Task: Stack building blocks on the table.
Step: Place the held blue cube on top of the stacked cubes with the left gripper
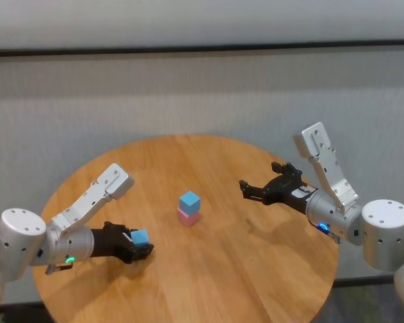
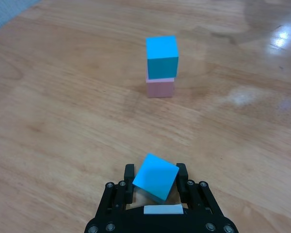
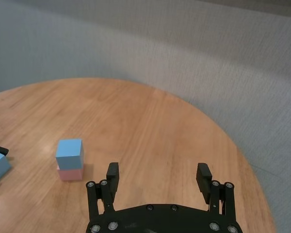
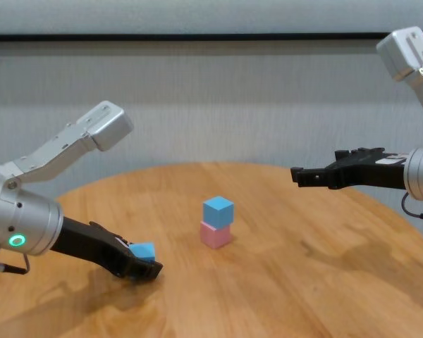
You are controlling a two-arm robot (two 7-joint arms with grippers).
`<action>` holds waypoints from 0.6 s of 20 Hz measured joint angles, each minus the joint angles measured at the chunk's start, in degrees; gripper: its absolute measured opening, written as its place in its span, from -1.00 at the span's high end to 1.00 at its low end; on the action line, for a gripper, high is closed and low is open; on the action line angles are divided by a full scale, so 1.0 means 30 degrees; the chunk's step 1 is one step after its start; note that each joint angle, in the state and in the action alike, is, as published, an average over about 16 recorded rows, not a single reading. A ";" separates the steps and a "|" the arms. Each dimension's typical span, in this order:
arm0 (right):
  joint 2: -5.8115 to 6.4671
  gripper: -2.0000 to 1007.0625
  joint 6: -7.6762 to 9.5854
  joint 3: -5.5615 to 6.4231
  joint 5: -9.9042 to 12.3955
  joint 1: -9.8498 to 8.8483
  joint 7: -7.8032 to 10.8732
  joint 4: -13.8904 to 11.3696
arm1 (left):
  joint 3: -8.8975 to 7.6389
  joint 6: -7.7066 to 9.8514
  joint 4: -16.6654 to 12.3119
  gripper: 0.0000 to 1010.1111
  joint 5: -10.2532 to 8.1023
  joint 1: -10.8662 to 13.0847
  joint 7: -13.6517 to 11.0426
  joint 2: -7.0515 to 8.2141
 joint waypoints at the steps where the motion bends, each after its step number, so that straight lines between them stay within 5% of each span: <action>1: 0.0000 -1.00 0.0000 0.0000 0.0000 0.0000 0.0000 0.0000 | -0.0004 0.0020 -0.0026 -0.07 0.0004 0.0006 0.0008 0.0005; 12: 0.0000 -0.99 0.0000 0.0000 0.0000 0.0000 -0.0001 0.0000 | -0.0108 0.0467 -0.1168 -0.06 -0.0060 -0.0179 0.0073 0.0086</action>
